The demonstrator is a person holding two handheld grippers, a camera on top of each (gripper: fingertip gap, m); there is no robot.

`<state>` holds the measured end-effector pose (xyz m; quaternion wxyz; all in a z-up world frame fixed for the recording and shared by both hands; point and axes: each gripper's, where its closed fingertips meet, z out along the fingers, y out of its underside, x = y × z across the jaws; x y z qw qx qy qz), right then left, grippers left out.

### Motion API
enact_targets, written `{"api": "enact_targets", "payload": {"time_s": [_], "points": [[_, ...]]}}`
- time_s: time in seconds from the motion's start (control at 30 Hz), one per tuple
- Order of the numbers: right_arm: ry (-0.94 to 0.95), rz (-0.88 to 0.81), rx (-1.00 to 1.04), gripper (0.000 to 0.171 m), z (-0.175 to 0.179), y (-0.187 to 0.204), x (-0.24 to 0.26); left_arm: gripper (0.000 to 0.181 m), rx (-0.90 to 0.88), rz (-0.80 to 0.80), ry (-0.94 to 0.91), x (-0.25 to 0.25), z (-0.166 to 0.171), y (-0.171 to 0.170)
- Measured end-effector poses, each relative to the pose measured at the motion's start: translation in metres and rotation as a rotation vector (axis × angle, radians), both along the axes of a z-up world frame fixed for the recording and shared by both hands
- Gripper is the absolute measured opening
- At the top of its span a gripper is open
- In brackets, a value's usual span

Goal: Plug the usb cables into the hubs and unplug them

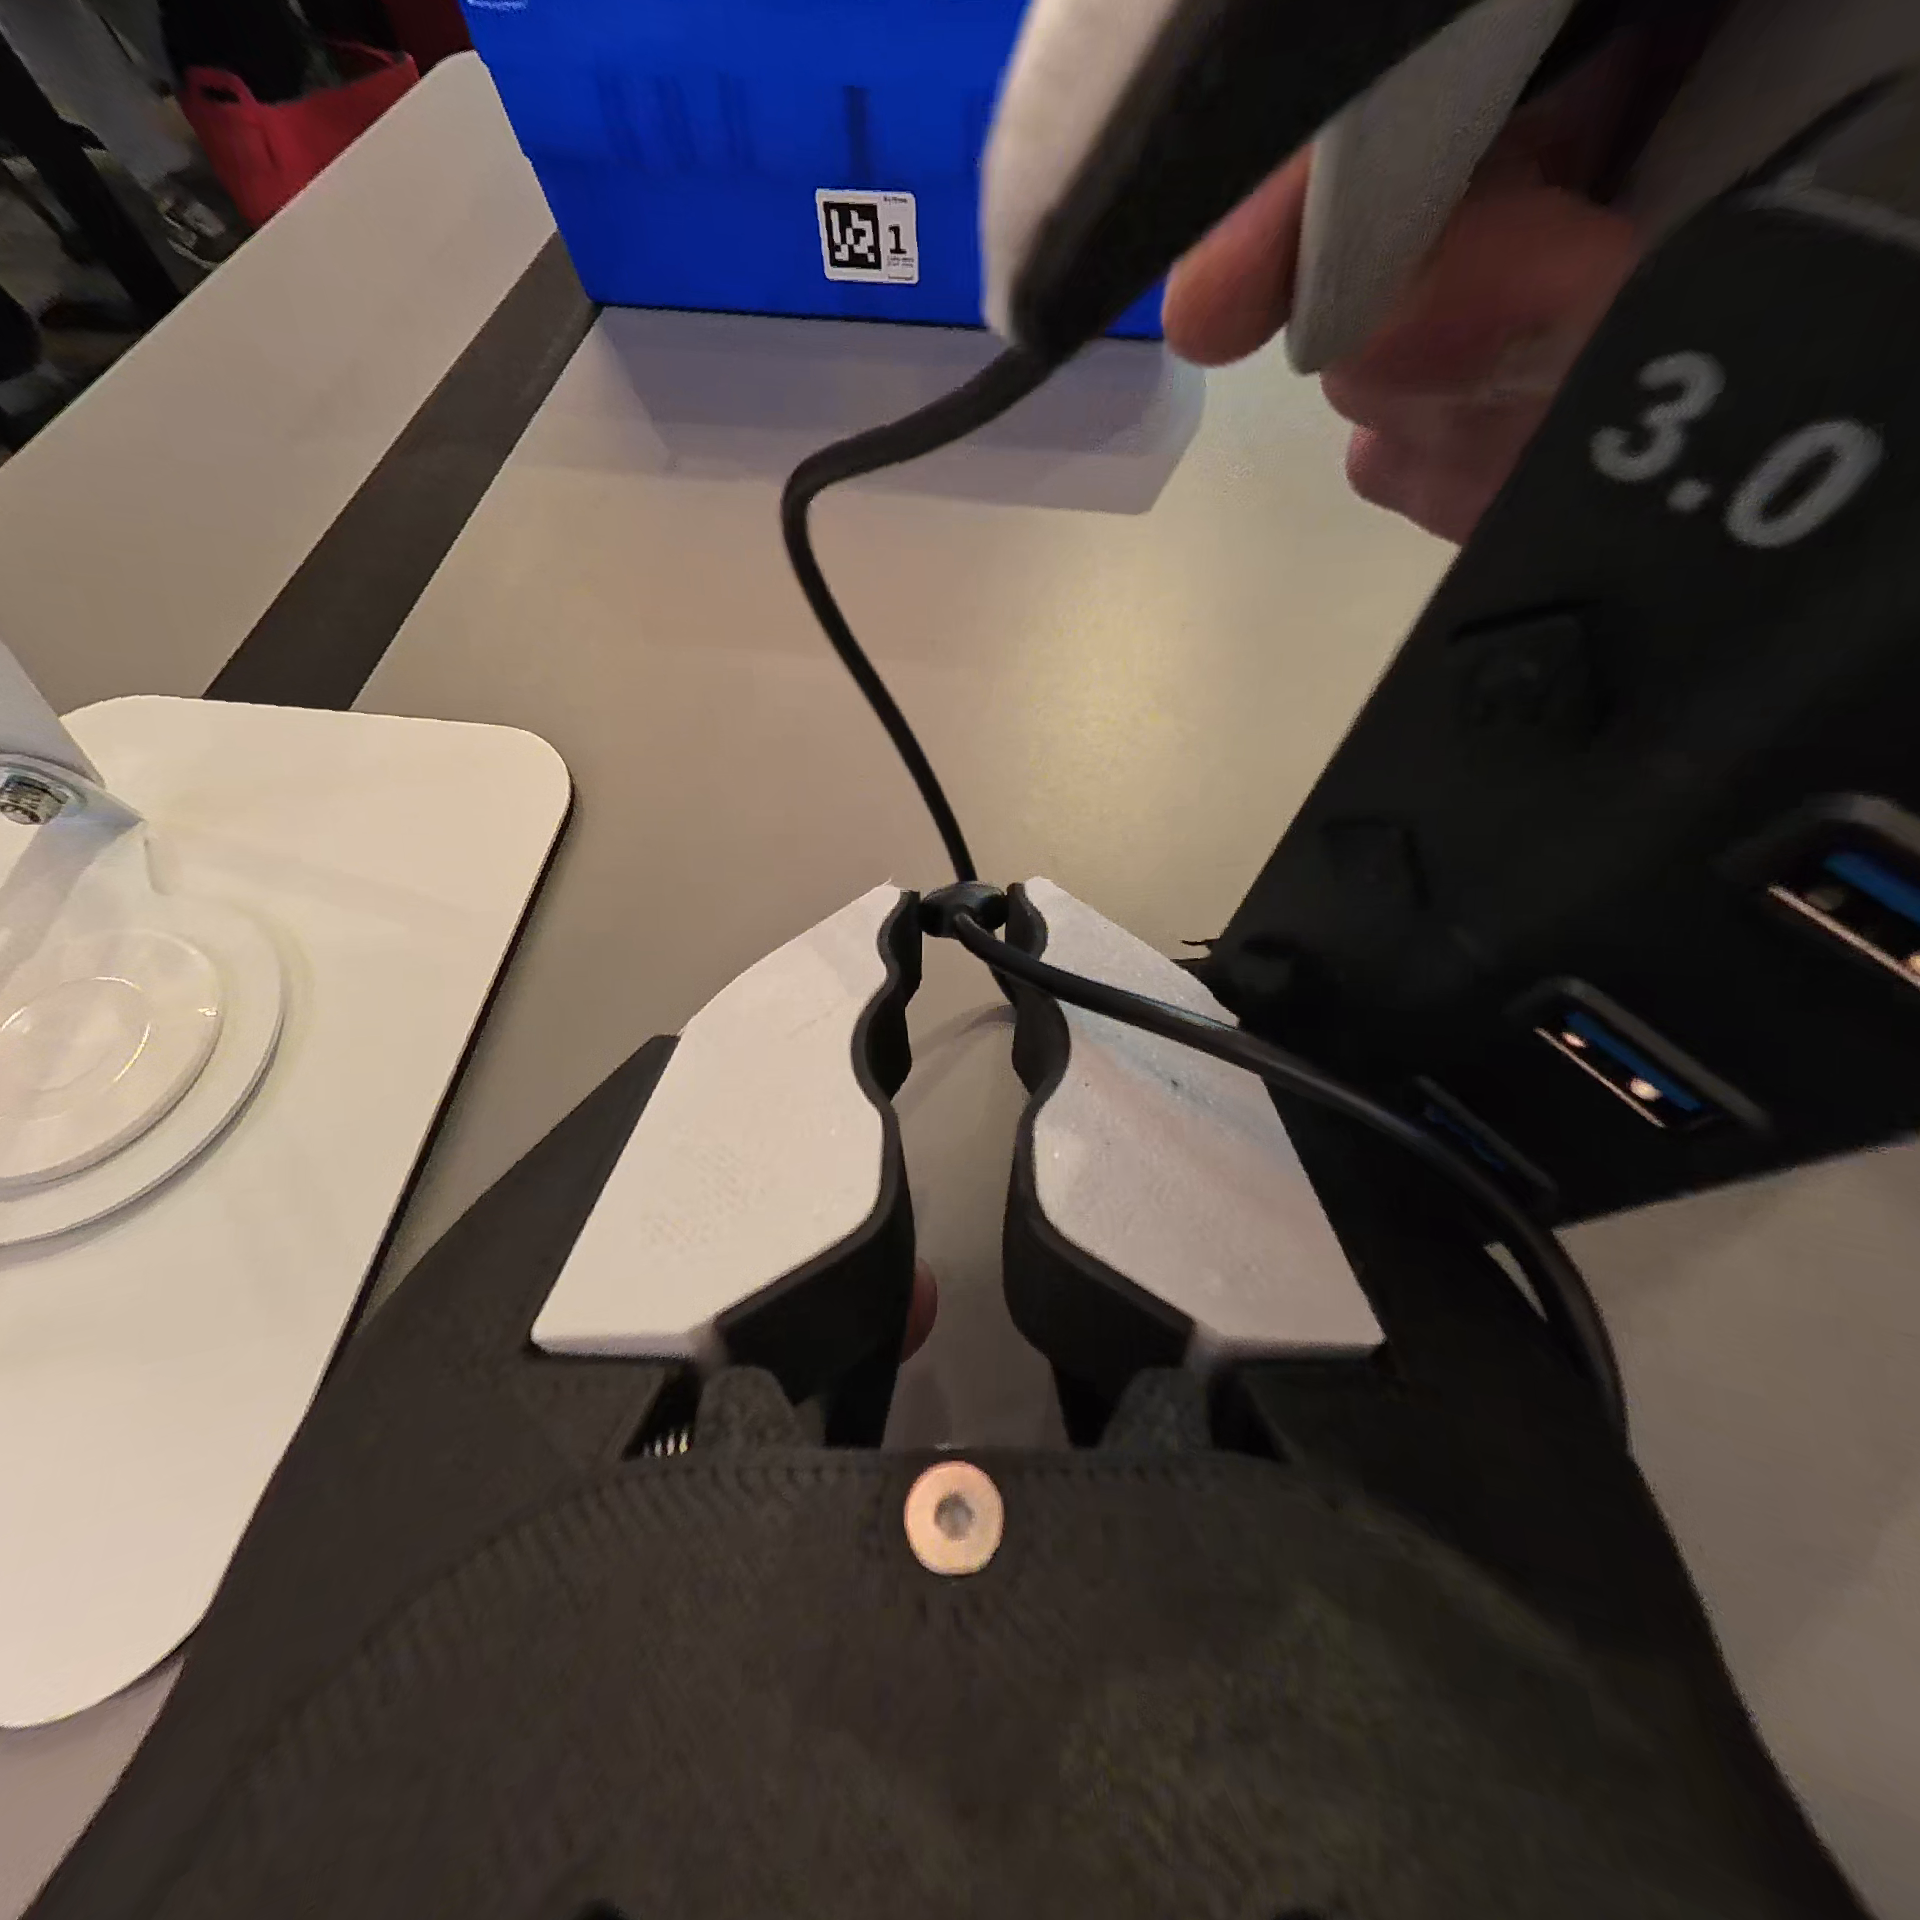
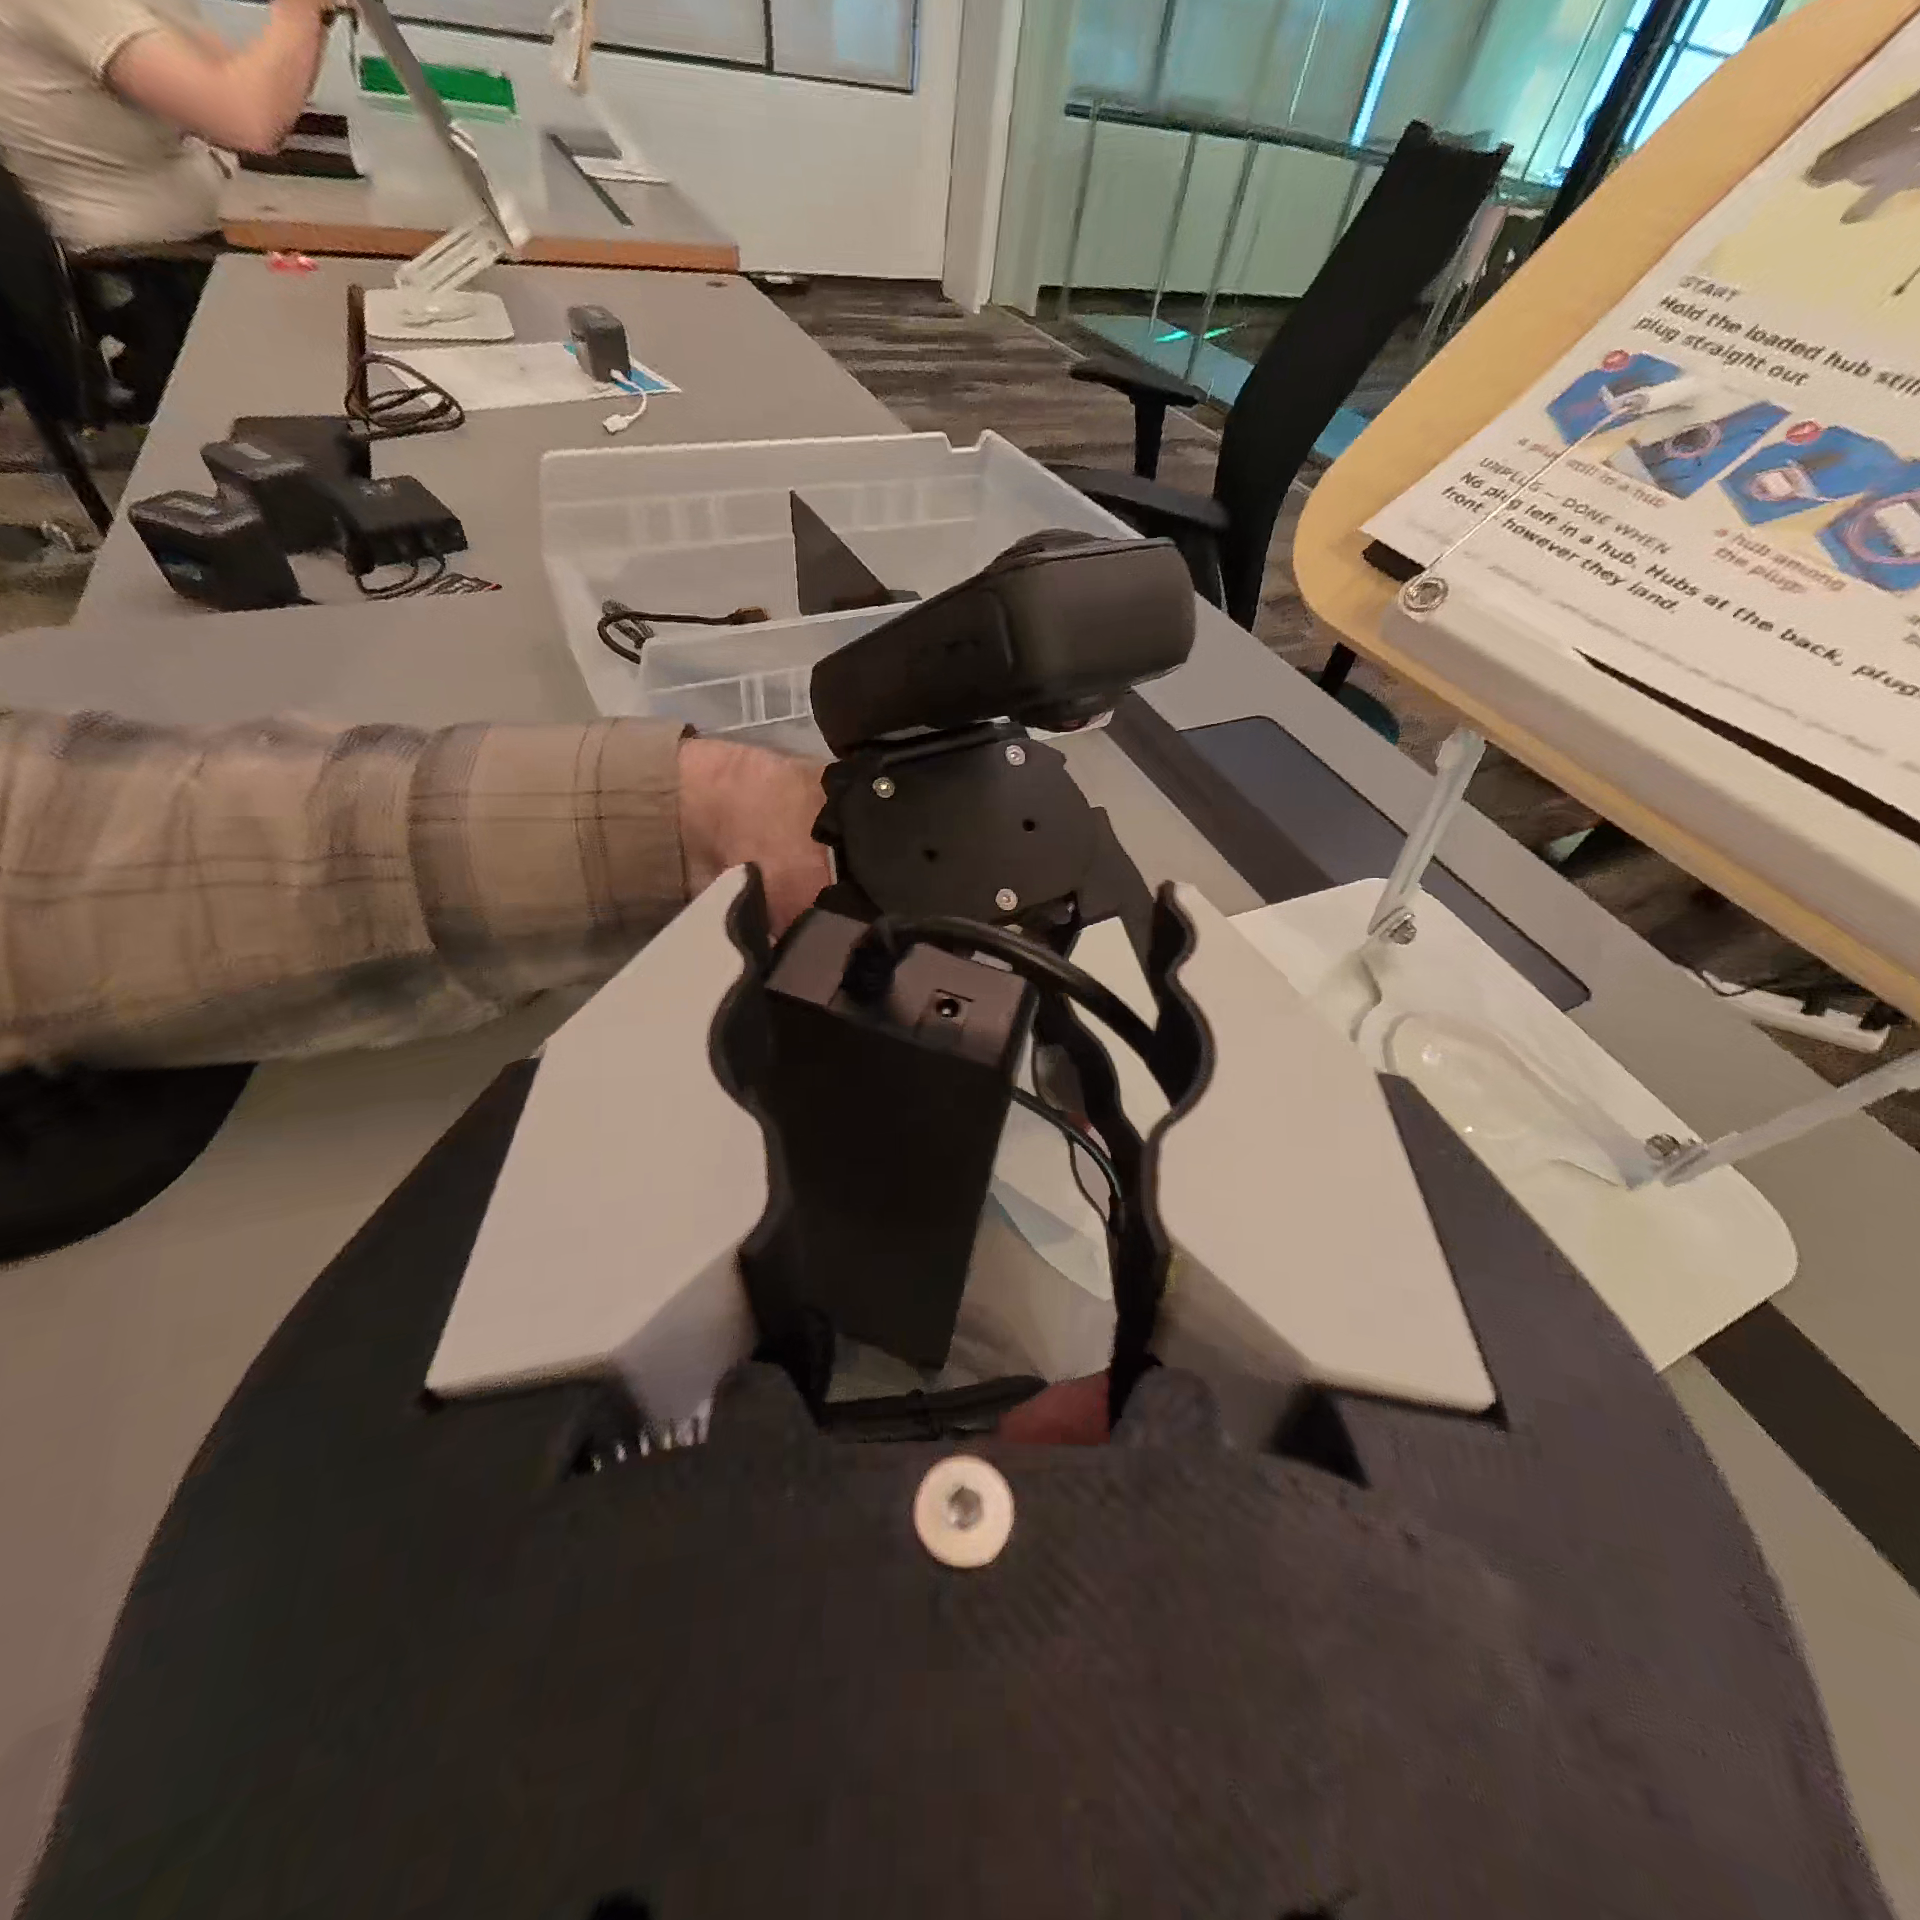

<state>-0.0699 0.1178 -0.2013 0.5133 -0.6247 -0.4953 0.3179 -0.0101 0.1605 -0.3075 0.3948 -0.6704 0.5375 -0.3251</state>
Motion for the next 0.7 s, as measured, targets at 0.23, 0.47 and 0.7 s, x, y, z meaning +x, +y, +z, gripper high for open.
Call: {"api": "enact_targets", "payload": {"time_s": [0.23, 0.47, 0.7], "points": [[0.059, -0.116, -0.052, 0.110, -0.002, 0.008, 0.008, 0.015, -0.014, 0.003, 0.022, 0.002, -0.007, 0.000], [0.084, -0.330, 0.044, 0.115, 0.006, 0.042, 0.022, 0.015, -0.019, 0.008, 0.044, 0.003, -0.012, 0.000], [0.143, -0.413, 0.100, 0.136, 0.008, 0.038, 0.022, 0.015, -0.025, 0.021, 0.062, 0.002, -0.016, 0.002]]}}
